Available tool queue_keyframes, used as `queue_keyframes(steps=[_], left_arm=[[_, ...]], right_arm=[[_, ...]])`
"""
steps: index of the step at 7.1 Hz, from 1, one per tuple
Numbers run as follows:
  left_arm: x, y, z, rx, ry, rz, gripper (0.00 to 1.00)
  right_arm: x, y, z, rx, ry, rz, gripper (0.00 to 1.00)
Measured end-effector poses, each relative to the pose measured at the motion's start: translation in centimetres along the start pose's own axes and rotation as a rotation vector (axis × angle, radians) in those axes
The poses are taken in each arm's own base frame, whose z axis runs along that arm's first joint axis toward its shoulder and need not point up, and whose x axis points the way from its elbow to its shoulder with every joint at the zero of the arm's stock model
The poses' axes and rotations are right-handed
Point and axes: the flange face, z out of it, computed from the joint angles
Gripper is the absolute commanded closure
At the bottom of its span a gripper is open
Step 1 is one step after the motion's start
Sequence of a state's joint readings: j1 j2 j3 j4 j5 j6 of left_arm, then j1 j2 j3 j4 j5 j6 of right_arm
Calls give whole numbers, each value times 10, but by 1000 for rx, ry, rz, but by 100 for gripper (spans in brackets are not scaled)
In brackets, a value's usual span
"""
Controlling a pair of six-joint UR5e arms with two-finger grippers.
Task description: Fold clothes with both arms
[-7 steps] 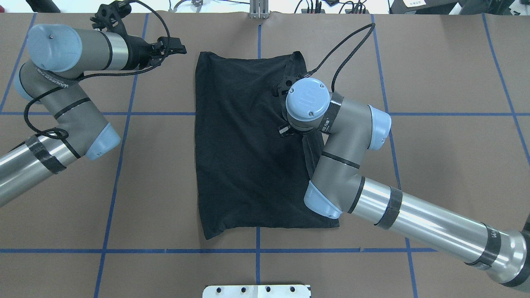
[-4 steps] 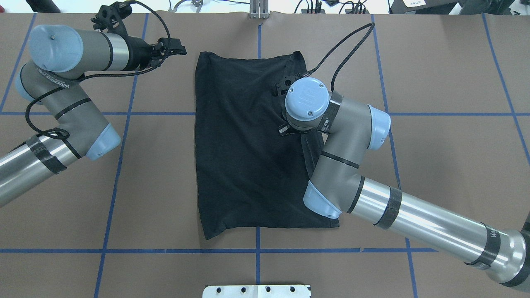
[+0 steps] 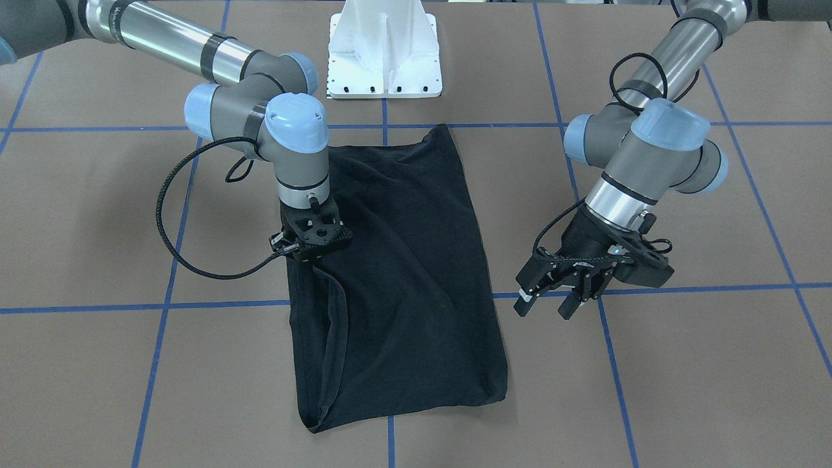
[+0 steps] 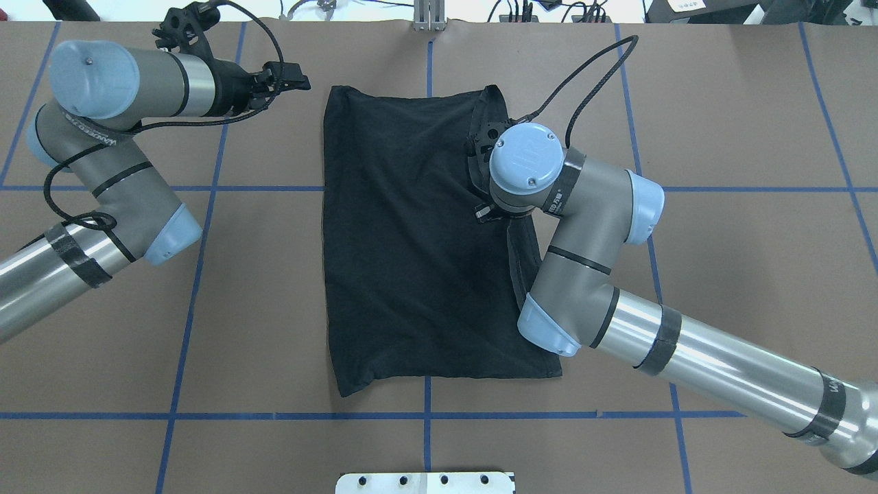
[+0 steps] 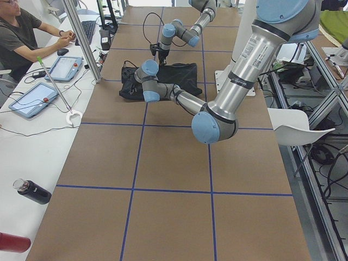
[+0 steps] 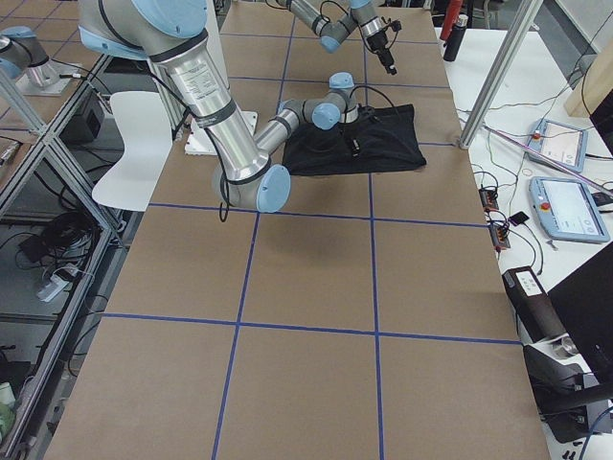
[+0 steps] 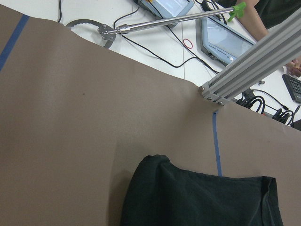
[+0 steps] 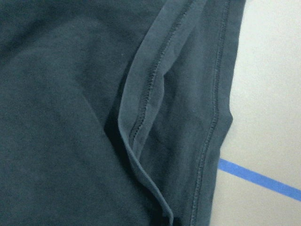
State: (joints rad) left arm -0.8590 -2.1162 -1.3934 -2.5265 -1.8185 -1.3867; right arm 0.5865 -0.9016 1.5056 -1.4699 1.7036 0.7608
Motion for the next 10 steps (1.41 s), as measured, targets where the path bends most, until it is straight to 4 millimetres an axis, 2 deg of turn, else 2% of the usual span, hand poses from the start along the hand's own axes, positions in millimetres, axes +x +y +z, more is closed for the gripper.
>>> queue_keyframes(steps=[2,3,4,8,10], left_arm=[[0,0,0,0,0,0,0],[0,0,1,-1,-1,0,0],[0,0,1,-1,-2,-1,0],[1,0,1,-1,-1,0,0],[2,-1,1,0,1,-1,0]], right_arm=[[20,14,4,-15,4,8,100],[23,17,6,-18,7,9,77],[26,18,7,-20,10,10,1],[25,15,2,20,-23,15,0],[24,25,-16,28,-61,15,0]])
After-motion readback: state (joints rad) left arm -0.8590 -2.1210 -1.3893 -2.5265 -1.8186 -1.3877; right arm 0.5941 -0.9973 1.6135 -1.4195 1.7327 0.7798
